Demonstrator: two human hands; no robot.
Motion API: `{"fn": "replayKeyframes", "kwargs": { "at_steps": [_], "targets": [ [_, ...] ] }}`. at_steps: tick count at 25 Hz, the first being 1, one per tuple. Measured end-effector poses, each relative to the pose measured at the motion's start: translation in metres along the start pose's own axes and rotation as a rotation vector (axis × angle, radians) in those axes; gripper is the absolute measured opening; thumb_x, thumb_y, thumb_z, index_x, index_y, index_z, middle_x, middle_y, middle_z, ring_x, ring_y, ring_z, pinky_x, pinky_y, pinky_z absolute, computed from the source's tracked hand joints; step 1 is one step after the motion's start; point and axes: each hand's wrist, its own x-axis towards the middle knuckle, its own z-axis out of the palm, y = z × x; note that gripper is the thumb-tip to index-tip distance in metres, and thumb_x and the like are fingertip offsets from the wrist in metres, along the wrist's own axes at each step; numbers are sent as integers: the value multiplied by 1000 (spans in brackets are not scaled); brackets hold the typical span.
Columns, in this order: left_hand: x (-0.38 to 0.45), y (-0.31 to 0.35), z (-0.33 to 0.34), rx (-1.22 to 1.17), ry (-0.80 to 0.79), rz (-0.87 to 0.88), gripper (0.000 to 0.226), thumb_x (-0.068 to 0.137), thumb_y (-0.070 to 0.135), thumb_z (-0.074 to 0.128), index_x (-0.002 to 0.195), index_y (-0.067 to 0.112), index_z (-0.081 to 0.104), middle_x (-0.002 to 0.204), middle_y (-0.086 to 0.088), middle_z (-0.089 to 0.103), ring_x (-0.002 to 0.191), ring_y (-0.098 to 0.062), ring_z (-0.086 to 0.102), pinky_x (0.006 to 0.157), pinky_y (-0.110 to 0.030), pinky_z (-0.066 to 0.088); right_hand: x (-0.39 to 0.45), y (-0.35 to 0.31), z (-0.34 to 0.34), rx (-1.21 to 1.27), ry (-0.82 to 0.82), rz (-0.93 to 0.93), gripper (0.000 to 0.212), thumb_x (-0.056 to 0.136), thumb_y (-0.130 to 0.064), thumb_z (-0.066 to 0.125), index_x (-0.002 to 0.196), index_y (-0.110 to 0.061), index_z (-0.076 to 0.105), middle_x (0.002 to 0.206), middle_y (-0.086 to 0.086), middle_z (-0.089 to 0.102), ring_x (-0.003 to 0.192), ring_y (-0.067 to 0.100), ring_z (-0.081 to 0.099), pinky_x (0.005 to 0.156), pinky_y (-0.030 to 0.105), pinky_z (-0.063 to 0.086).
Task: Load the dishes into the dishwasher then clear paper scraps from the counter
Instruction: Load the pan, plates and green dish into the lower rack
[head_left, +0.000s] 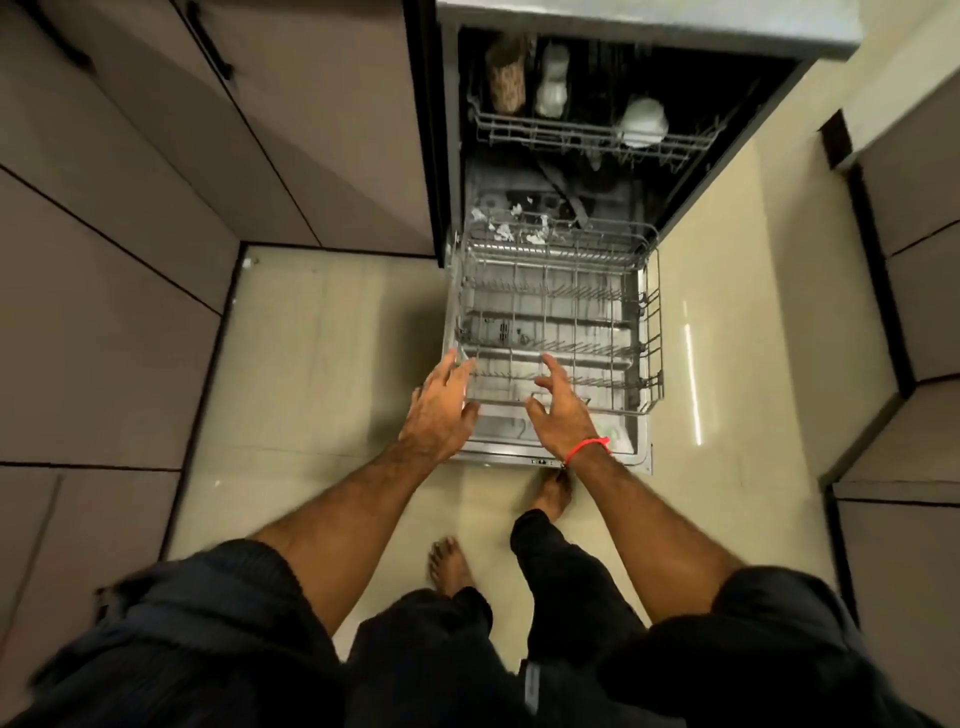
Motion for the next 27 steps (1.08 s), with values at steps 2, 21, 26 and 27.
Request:
{"fn": "replayKeyframes", "kwargs": {
  "at_steps": [2,21,26,27],
  "targets": [
    [-25,19,-43,-17,57,7,64,95,24,60,154,22,33,166,-6,17,149,-30,27,115,-56,33,-19,-48,-6,4,-21,-63,69,93,-12,57,151,-29,24,134,1,54,123,16,53,99,29,43],
    [14,42,-295,-8,563,-90,63,98,32,54,154,33,28,165,1,13,148,-23,26,118,-49,32,121,-324,-26,272,-175,-454,41,94,-14,56,132,-29,49,106,-3,72,84,3,66,87,28,47],
    [21,33,-323,-20,686,-151,62,99,31,57,154,33,29,166,1,11,148,-22,23,118,-46,31,129,-362,-8,307,-269,-496,41,96,-18,56,134,-28,48,117,0,68,98,5,65,98,28,48],
    [21,28,-328,-22,695,-158,62,99,30,57,154,33,29,166,1,10,148,-23,23,118,-48,32,131,-368,-3,300,-281,-516,41,94,-23,56,133,-34,48,119,-3,68,99,2,65,104,34,45]
  ]
}}
